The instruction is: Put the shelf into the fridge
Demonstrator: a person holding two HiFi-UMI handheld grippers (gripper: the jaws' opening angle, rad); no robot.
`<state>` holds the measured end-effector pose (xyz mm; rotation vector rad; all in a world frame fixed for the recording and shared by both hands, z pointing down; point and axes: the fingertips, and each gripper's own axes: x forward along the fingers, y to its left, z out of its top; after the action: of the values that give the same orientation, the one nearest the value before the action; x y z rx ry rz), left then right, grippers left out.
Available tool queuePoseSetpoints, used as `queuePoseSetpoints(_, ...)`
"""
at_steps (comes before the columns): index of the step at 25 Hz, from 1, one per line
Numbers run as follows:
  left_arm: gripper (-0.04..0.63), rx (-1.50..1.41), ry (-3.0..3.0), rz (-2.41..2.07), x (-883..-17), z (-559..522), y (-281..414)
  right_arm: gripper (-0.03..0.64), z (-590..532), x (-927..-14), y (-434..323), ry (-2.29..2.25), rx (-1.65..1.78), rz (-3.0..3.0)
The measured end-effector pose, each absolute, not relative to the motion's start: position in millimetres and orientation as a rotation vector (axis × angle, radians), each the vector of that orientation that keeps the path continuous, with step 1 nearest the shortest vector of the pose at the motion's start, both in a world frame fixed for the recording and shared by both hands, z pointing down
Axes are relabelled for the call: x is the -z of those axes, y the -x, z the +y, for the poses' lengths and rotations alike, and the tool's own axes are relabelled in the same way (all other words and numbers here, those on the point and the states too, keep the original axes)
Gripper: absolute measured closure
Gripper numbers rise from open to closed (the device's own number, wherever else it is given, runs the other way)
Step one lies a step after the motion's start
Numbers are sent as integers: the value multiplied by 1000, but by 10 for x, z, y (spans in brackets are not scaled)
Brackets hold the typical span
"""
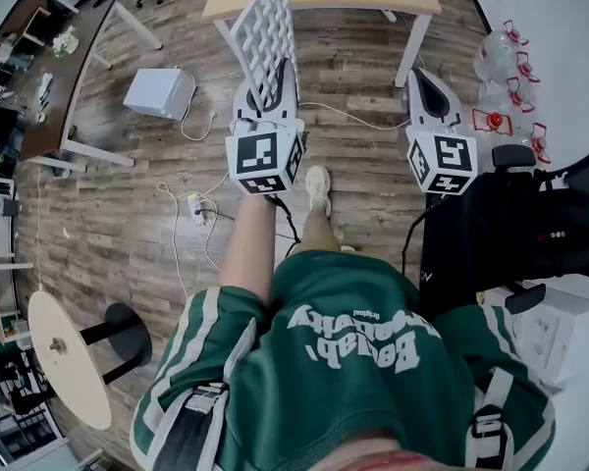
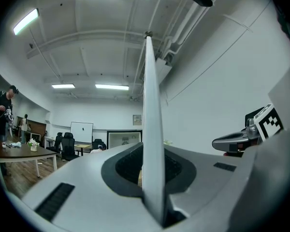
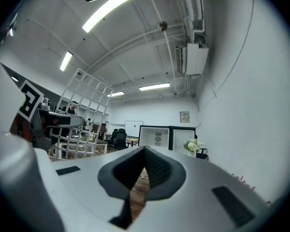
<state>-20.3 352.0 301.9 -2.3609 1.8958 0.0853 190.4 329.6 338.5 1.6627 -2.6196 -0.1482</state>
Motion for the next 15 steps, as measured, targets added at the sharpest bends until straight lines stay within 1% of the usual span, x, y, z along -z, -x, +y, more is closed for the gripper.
queuePoseSetpoints(15, 551, -100, 2408, 1841, -2991, 1667, 638, 614, 1573, -3299, -1439, -1702, 175, -2574)
